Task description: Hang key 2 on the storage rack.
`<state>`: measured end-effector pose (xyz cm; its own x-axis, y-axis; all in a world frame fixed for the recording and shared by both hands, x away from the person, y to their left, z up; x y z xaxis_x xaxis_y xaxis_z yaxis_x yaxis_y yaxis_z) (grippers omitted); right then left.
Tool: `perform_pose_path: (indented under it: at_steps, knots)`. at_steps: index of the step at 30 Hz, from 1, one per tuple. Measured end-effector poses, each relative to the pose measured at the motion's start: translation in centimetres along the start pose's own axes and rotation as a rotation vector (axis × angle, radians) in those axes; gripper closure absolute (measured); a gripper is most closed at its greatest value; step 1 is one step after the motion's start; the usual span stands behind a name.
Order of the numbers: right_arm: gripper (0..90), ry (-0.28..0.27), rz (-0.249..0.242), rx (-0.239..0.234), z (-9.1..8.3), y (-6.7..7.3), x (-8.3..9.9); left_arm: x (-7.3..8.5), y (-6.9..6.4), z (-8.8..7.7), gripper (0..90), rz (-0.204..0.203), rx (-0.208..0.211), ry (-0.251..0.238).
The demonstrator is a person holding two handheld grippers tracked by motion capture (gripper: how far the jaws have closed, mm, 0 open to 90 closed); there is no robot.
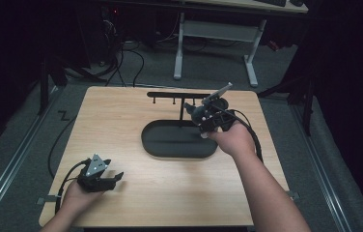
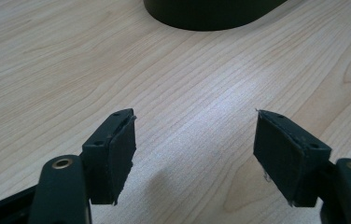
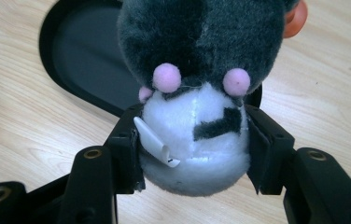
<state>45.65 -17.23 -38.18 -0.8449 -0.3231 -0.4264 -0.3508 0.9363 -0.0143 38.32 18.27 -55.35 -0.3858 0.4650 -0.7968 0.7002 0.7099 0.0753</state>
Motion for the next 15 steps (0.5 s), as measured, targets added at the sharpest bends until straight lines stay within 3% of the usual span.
perform_pose_path:
  at_steps: [5,9,15]
  knots:
    - [46.4,-0.02,-0.007,-0.011,-1.5,0.4,-0.2,0.0,-0.1,0.1,29.9,0.008,0.007,0.006]
    - [46.4,-0.055,0.001,0.007,-2.4,0.3,-0.5,-0.1,-0.2,0.0,29.9,0.011,0.006,0.005]
    - [46.4,-0.042,0.028,0.038,-1.4,-0.6,-0.8,0.0,-0.1,0.0,29.9,0.006,0.002,0.002]
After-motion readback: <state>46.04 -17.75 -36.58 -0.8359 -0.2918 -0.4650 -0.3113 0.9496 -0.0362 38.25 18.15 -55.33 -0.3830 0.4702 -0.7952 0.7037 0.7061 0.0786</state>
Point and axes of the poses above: each handheld gripper's, and its own axes: z roughly forward along the jaws, x roughly out of its underside, y roughly to its left, the point moved 5 cm from there along z, roughly forward along the jaws, and after that the axes turned 1 degree about -y, right-handed, at the moved point
